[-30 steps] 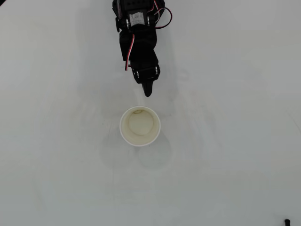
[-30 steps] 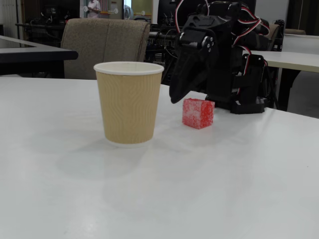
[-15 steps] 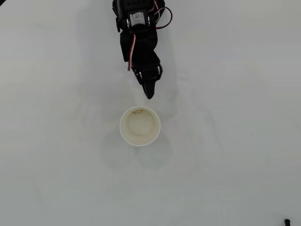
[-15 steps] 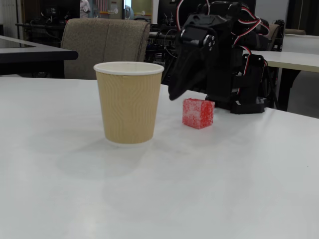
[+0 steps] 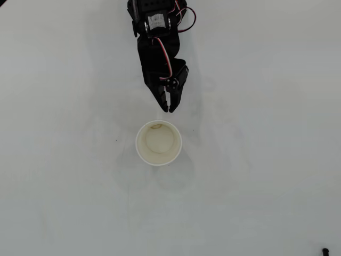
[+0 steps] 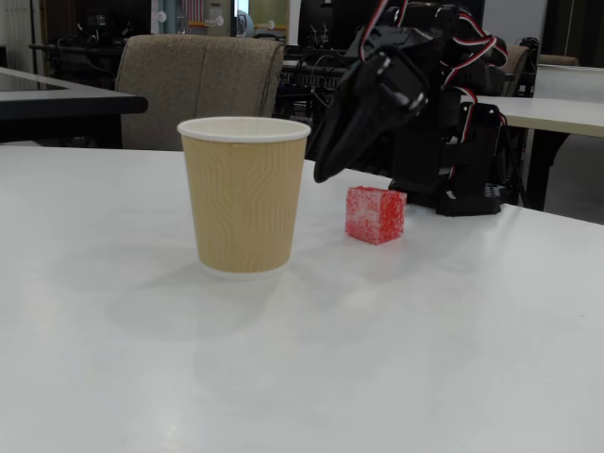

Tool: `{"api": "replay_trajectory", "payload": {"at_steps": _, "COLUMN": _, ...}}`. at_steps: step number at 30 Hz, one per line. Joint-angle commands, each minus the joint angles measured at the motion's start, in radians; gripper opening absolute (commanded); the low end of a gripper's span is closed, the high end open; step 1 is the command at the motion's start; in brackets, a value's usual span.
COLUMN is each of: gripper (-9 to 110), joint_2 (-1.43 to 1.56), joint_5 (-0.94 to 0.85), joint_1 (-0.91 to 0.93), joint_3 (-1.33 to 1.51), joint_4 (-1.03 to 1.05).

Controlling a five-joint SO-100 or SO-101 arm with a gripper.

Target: Grasp a red cube and put it in the cup.

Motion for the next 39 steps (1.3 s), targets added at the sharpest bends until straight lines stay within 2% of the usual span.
{"api": "replay_trajectory", "payload": {"at_steps": 1, "gripper": 0, "joint_2": 0.015, "joint_5": -0.166, "joint_1": 0.029, "joint_3": 0.075, "joint_4": -0.025}}
{"api": "replay_trajectory", "payload": {"at_steps": 3, "gripper": 0, "joint_2": 0.015, "joint_5": -0.172, "joint_1": 0.038, "joint_3": 0.075, "joint_4": -0.054}}
{"api": "replay_trajectory", "payload": {"at_steps": 8, "gripper": 1, "joint_2": 0.015, "joint_5": -0.474, "joint_1": 0.095, "joint_3": 0.075, "joint_4": 0.006}}
{"api": "replay_trajectory", "payload": {"at_steps": 12, "gripper": 1, "joint_2": 0.015, "joint_5": -0.522, "joint_1": 0.115, "joint_3": 0.075, "joint_4": 0.040}}
{"api": "replay_trajectory", "payload": {"at_steps": 13, "gripper": 3, "joint_2": 0.015, "joint_5": -0.523, "joint_1": 0.121, "joint_3": 0.075, "joint_4": 0.048}}
{"api": "replay_trajectory", "payload": {"at_steps": 14, "gripper": 10, "joint_2": 0.015, "joint_5": -0.523, "joint_1": 0.127, "joint_3": 0.075, "joint_4": 0.055}}
{"api": "replay_trajectory", "payload": {"at_steps": 15, "gripper": 25, "joint_2": 0.015, "joint_5": -0.523, "joint_1": 0.137, "joint_3": 0.075, "joint_4": 0.066}}
{"api": "replay_trajectory", "payload": {"at_steps": 16, "gripper": 26, "joint_2": 0.015, "joint_5": -0.523, "joint_1": 0.150, "joint_3": 0.075, "joint_4": 0.071}}
{"api": "replay_trajectory", "payload": {"at_steps": 22, "gripper": 26, "joint_2": 0.017, "joint_5": -0.526, "joint_1": 0.181, "joint_3": 0.075, "joint_4": 0.061}}
{"api": "replay_trajectory", "payload": {"at_steps": 31, "gripper": 26, "joint_2": 0.017, "joint_5": -0.647, "joint_1": 0.256, "joint_3": 0.075, "joint_4": 0.038}}
{"api": "replay_trajectory", "payload": {"at_steps": 39, "gripper": 26, "joint_2": 0.017, "joint_5": -0.641, "joint_1": 0.264, "joint_3": 0.075, "joint_4": 0.040}}
